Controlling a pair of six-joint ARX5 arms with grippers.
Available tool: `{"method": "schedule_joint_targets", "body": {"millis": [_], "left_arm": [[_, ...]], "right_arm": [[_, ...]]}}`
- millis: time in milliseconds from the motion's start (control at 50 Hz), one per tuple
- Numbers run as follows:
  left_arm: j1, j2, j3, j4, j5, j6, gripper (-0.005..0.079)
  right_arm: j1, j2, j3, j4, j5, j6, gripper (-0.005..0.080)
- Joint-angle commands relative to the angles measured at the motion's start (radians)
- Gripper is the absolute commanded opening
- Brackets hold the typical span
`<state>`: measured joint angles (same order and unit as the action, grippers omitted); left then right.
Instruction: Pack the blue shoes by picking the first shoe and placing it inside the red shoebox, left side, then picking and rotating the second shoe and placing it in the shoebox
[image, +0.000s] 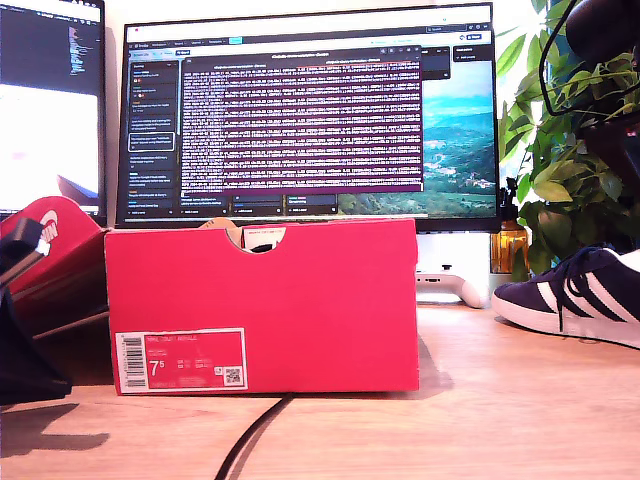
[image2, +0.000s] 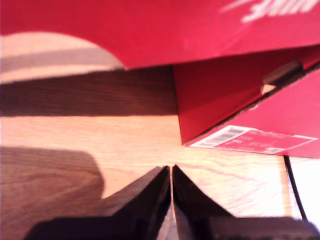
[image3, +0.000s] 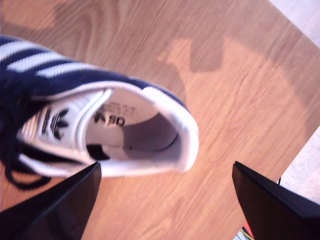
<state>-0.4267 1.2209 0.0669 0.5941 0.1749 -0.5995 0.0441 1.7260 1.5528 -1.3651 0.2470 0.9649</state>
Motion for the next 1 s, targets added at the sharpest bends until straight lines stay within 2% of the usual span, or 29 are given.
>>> {"method": "schedule_joint_targets", "body": {"millis": [0, 180, 820, 860, 900, 940, 980], "left_arm": [[-0.003, 0.004, -0.014, 0.005, 0.0, 0.005, -0.002], [-0.003, 0.004, -0.014, 0.004, 0.0, 0.005, -0.002], [-0.003, 0.004, -0.014, 0.004, 0.0, 0.005, -0.002], [-0.003, 0.004, -0.014, 0.004, 0.0, 0.005, -0.002], [-0.003, 0.004, -0.014, 0.004, 0.0, 0.005, -0.002], [-0.003, 0.004, -0.014, 0.004, 0.0, 0.005, -0.002], [-0.003, 0.004, -0.014, 0.005, 0.0, 0.005, -0.002]], "right_arm": [[-0.018, 0.001, -0.014, -0.001, 0.021, 0.009, 0.0772], [-0.042, 0.01, -0.029, 0.007, 0.032, 0.017, 0.0771], [-0.074, 0.012, -0.362, 0.297, -0.041, 0.066, 0.0748], [-0.074, 0.012, -0.381, 0.321, -0.051, 0.068, 0.0694], [-0.074, 0.012, -0.396, 0.339, -0.058, 0.068, 0.058], [-0.074, 0.012, -0.406, 0.351, -0.07, 0.068, 0.0406], [-0.074, 0.012, -0.407, 0.349, -0.082, 0.069, 0.0169]]}}
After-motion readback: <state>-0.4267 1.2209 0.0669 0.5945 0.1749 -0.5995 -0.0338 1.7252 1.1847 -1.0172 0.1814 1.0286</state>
